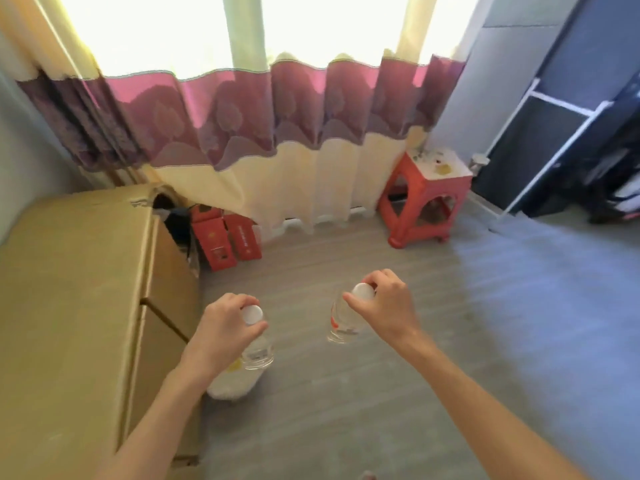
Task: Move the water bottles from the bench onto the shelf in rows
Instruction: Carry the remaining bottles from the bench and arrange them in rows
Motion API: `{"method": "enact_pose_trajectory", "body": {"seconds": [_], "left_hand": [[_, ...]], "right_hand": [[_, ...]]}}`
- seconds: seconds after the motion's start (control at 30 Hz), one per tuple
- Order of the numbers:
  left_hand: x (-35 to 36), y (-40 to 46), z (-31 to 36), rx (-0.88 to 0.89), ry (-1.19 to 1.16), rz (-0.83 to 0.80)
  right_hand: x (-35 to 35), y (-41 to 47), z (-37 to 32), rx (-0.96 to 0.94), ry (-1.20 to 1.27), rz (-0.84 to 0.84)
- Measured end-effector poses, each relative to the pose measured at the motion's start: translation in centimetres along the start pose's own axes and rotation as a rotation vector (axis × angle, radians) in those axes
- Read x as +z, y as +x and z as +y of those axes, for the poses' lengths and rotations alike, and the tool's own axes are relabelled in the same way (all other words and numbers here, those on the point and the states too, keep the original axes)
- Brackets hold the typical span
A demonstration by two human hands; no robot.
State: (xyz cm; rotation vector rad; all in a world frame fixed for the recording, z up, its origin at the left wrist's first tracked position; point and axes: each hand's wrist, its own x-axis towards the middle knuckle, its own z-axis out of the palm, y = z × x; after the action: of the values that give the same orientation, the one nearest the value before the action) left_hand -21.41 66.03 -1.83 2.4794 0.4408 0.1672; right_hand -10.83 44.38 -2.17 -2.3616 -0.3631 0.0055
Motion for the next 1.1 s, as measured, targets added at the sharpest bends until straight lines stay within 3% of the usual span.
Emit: {"method": "enact_pose_trajectory", "body": {"seconds": [0.4, 0.77, 1.1], "left_hand": [[19.9, 6.4, 32.4, 0.395, -0.235, -0.3], [39.7, 12.6, 56.3, 0.72, -0.16, -0.63], [53.9, 18.6, 78.7, 0.953, -0.224, -0.782]], "right_hand": [[-25.8, -3.3, 23.6, 0.437, -0.057, 0.423], [-41.9, -2.4, 41.8, 0.729, -0.086, 0.708], [-56.8, 2.4, 56.8, 0.838, -0.083, 0.942]]}}
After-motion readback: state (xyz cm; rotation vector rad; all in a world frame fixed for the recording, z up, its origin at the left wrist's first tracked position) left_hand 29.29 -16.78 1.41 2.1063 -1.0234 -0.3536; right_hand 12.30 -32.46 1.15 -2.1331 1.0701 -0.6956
